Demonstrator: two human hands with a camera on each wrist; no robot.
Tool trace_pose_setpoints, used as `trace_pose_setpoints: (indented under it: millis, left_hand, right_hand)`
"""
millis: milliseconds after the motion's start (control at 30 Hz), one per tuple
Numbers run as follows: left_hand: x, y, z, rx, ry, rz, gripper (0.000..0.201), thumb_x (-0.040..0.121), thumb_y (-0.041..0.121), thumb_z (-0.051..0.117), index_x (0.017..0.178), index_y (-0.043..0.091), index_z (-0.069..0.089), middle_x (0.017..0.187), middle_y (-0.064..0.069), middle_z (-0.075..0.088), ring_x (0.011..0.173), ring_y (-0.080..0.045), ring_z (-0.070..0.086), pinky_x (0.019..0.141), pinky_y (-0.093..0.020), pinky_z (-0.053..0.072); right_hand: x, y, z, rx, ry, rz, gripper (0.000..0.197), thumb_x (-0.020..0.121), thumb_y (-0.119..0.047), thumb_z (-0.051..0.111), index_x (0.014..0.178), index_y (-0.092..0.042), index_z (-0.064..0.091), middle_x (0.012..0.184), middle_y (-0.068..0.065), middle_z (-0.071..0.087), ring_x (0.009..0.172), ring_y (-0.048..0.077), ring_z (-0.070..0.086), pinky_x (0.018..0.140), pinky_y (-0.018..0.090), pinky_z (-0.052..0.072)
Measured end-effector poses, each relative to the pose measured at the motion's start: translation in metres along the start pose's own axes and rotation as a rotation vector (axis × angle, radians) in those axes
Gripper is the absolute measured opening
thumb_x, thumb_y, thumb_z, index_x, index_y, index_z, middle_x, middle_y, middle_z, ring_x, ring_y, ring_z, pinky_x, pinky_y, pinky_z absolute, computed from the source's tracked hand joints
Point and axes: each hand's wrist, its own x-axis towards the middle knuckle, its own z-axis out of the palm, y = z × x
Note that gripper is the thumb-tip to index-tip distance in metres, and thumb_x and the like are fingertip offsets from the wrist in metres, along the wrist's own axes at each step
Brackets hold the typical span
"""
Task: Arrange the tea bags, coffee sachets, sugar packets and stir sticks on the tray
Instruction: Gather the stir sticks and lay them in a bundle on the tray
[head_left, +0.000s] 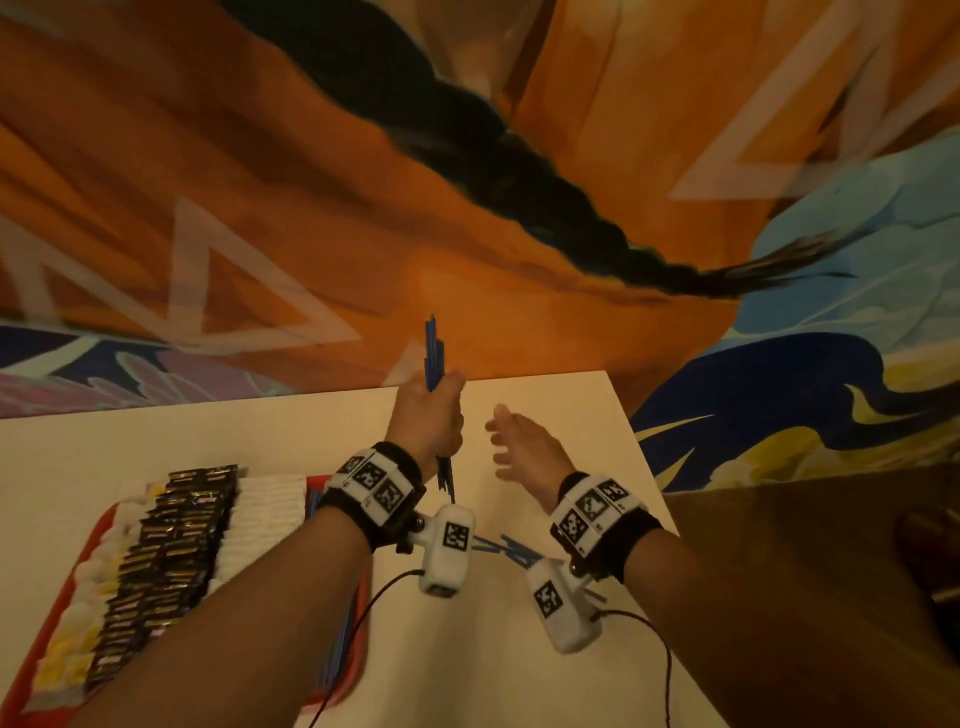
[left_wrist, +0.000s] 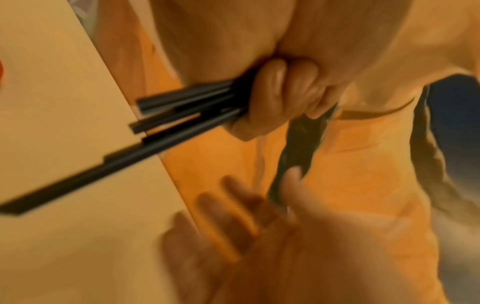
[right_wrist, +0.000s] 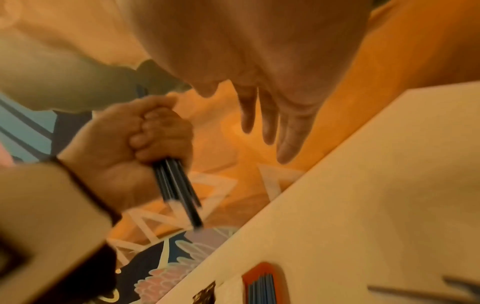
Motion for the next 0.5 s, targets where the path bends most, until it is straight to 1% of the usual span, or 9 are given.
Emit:
trace_pose_setpoints:
  millis: [67,133,167,233,267,300,333,433,500]
  left_hand:
    - [0.002,0.015,-0.006,-0.048,-0.011,0.035,0.037,0.104,0.026,0.051,0.071,0.019,0.033,0.049,0.004,0.024,0.037,-0.014,0.018,0.038,-0.023,0.019]
    - [0.003,0.028,-0.011,-0.051,-0.020,0.072,0.043,0.104,0.025,0.050,0.065,0.020,0.032,0.046,0.004,0.024,0.036,-0.014,0.018,0.038,-0.022,0.019]
    - [0.003,0.034,-0.012,-0.048,-0.022,0.090,0.046,0.104,0.024,0.049,0.062,0.020,0.031,0.045,0.004,0.023,0.035,-0.013,0.017,0.037,-0.022,0.018]
    - [0.002,0.041,-0.013,-0.045,-0.026,0.113,0.048,0.104,0.023,0.048,0.060,0.020,0.031,0.046,0.004,0.023,0.035,-0.013,0.017,0.037,-0.022,0.018]
    - [0.001,0.044,-0.015,-0.043,-0.027,0.124,0.048,0.104,0.022,0.049,0.059,0.019,0.031,0.047,0.003,0.023,0.035,-0.014,0.017,0.037,-0.022,0.018]
    - [0.000,0.046,-0.016,-0.041,-0.030,0.136,0.047,0.104,0.023,0.049,0.060,0.019,0.032,0.048,0.001,0.024,0.036,-0.014,0.018,0.038,-0.022,0.018]
    - [-0.001,0.047,-0.017,-0.040,-0.034,0.148,0.047,0.104,0.024,0.050,0.060,0.018,0.033,0.050,0.000,0.025,0.036,-0.015,0.019,0.038,-0.023,0.018]
    - [-0.003,0.048,-0.021,-0.034,-0.037,0.187,0.047,0.102,0.028,0.054,0.062,0.018,0.034,0.052,-0.003,0.025,0.039,-0.016,0.021,0.040,-0.024,0.019]
    - [-0.004,0.048,-0.024,-0.031,-0.031,0.210,0.047,0.100,0.032,0.057,0.062,0.018,0.034,0.051,-0.003,0.026,0.038,-0.016,0.022,0.040,-0.024,0.020]
  right_hand:
    - [-0.011,0.001,0.012,0.171,-0.144,0.163,0.052,0.100,-0.056,0.034,0.120,-0.015,0.058,0.123,0.013,0.057,0.104,0.032,0.061,0.094,0.044,0.053]
    - [-0.024,-0.006,0.023,0.323,-0.243,0.237,0.051,0.101,-0.053,0.035,0.118,-0.011,0.058,0.120,0.017,0.057,0.096,0.033,0.062,0.088,0.044,0.054]
    - [-0.029,-0.012,0.028,0.392,-0.273,0.260,0.050,0.102,-0.051,0.035,0.114,-0.010,0.059,0.113,0.017,0.059,0.088,0.031,0.062,0.083,0.043,0.055]
    - [-0.034,-0.023,0.034,0.492,-0.307,0.303,0.052,0.103,-0.050,0.034,0.109,-0.005,0.060,0.095,0.015,0.061,0.073,0.026,0.059,0.066,0.034,0.054]
    - [-0.035,-0.030,0.037,0.534,-0.325,0.313,0.054,0.102,-0.051,0.034,0.108,-0.003,0.059,0.091,0.015,0.060,0.070,0.025,0.058,0.062,0.032,0.051]
    - [-0.035,-0.037,0.038,0.579,-0.344,0.314,0.057,0.102,-0.053,0.034,0.108,-0.002,0.059,0.093,0.017,0.061,0.071,0.026,0.058,0.062,0.032,0.049]
    - [-0.034,-0.043,0.040,0.627,-0.359,0.312,0.059,0.101,-0.054,0.033,0.108,-0.001,0.058,0.095,0.019,0.062,0.073,0.027,0.059,0.065,0.034,0.048]
    - [-0.033,-0.056,0.042,0.710,-0.349,0.302,0.059,0.102,-0.051,0.032,0.109,0.003,0.055,0.097,0.023,0.065,0.081,0.032,0.064,0.076,0.039,0.051]
    - [-0.034,-0.061,0.042,0.733,-0.328,0.288,0.059,0.103,-0.049,0.033,0.110,0.005,0.054,0.109,0.025,0.063,0.090,0.034,0.065,0.083,0.040,0.054]
